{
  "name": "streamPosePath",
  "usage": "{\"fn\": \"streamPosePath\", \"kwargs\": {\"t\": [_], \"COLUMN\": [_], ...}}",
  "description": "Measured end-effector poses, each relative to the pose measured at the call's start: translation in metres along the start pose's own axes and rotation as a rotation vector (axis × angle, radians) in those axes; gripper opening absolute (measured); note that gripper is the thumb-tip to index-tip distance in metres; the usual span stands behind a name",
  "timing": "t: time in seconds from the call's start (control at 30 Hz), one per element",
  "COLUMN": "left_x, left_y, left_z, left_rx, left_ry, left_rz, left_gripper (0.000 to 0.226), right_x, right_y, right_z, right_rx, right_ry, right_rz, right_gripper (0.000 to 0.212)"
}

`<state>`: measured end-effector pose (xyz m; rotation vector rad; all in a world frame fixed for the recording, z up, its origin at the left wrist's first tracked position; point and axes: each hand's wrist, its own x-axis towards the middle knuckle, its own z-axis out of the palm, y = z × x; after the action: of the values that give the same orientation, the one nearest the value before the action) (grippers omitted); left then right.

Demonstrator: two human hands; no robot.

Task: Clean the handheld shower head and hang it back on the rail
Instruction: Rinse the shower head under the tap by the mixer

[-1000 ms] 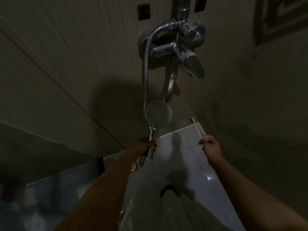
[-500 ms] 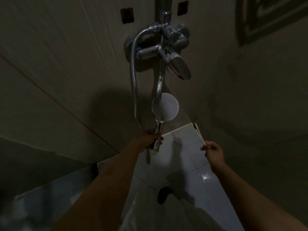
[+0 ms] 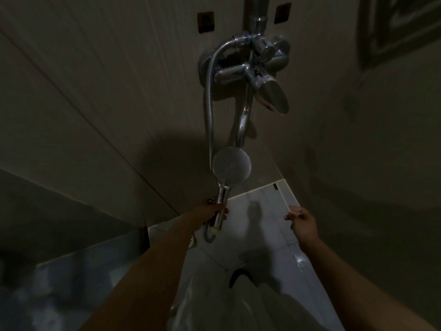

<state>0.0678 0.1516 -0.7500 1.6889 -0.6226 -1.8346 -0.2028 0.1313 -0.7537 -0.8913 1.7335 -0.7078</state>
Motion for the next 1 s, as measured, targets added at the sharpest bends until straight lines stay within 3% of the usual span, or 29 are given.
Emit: {"fn": "streamPosePath", "kwargs": {"t": [0.3, 0.5, 0.83, 1.0], "left_x": [0.006, 0.019, 0.015, 0.011], "left_y": [0.027, 0.04, 0.015, 0.003], "left_z": [-0.009, 0.012, 0.022, 0.007], "left_rx": [0.012, -0.033, -0.003, -0.038], "left_ry": [0.029, -0.035, -0.101, -0.099], "left_rz": [0.019, 0.019, -0.022, -0.055], "left_gripper": [0.025, 0.018, 0.009, 0.018], "right_x": [-0.008, -0.009, -0.018, -0.019], "right_y": [0.002, 0.005, 0.016, 0.013], "right_z": [-0.001, -0.013, -0.015, -0.009], "right_rx": [0.018, 0.038, 0.066, 0.069], "right_ry": [0.003, 0.046, 0.075, 0.063], "right_rz": [-0.002, 0.032, 0.084, 0.07], "right_gripper": [0.025, 0.025, 0.025, 0.024]}}
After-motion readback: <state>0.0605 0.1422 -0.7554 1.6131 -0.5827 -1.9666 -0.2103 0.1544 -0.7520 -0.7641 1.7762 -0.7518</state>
